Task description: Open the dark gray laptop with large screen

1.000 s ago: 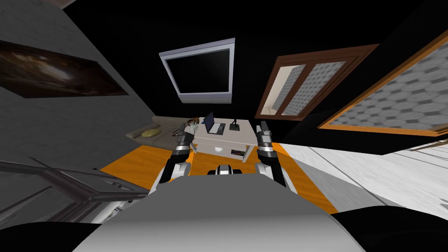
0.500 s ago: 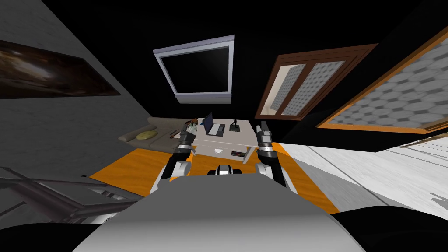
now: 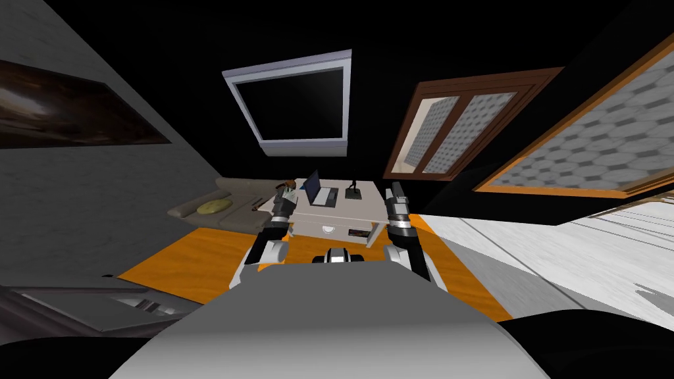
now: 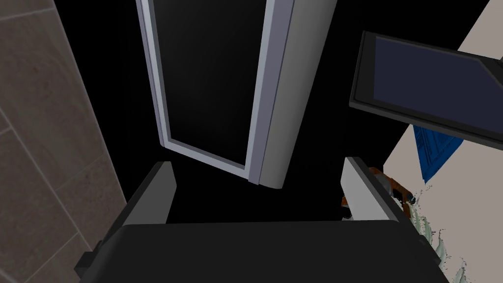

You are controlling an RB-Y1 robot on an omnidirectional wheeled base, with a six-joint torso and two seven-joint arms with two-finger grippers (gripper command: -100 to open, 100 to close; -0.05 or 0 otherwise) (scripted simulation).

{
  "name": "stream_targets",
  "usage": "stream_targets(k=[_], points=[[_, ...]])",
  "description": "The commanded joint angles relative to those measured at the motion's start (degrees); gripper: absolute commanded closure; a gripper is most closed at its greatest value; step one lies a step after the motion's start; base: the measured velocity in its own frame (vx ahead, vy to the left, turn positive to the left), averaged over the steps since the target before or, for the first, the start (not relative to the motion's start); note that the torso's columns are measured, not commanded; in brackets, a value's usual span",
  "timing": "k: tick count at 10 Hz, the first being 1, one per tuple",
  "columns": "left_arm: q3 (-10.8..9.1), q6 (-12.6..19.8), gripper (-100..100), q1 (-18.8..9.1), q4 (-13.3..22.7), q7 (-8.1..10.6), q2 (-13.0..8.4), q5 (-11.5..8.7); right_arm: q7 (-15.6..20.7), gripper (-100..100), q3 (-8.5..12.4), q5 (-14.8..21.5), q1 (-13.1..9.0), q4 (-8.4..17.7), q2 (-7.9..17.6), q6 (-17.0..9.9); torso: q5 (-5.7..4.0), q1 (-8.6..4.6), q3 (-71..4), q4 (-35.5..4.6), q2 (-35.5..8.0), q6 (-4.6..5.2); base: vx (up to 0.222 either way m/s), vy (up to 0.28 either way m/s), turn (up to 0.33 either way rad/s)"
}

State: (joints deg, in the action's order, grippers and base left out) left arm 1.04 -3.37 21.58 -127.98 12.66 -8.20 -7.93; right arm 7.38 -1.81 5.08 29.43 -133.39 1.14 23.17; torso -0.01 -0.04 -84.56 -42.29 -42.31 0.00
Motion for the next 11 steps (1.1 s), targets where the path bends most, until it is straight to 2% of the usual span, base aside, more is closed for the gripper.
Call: stream_targets(k=[1, 4, 11], points=[[-0.03, 3.24, -100, -0.87, 0.70, 1.74, 1.03, -1.06, 0.00, 0, 0.00, 0.00, 0.00, 0.00, 0.00, 0.00, 0.02, 0.08, -0.04, 0.02, 0.07, 0.00, 0.086, 0.045, -0.056], [-0.06, 6.92, -100, -1.78, 1.39, 3.75, 1.54, -2.31, 0.00, 0, 0.00, 0.00, 0.00, 0.00, 0.00, 0.00, 0.01, 0.05, 0.00, 0.00, 0.00, 0.01, 0.070, 0.048, -0.063], [-0.12, 14.61, -100, -3.67, 2.88, 7.95, 1.26, -4.93, 0.00, 0, 0.00, 0.00, 0.00, 0.00, 0.00, 0.00, 0.02, 0.06, 0.01, 0.00, -0.01, 0.00, 0.068, 0.042, -0.052]])
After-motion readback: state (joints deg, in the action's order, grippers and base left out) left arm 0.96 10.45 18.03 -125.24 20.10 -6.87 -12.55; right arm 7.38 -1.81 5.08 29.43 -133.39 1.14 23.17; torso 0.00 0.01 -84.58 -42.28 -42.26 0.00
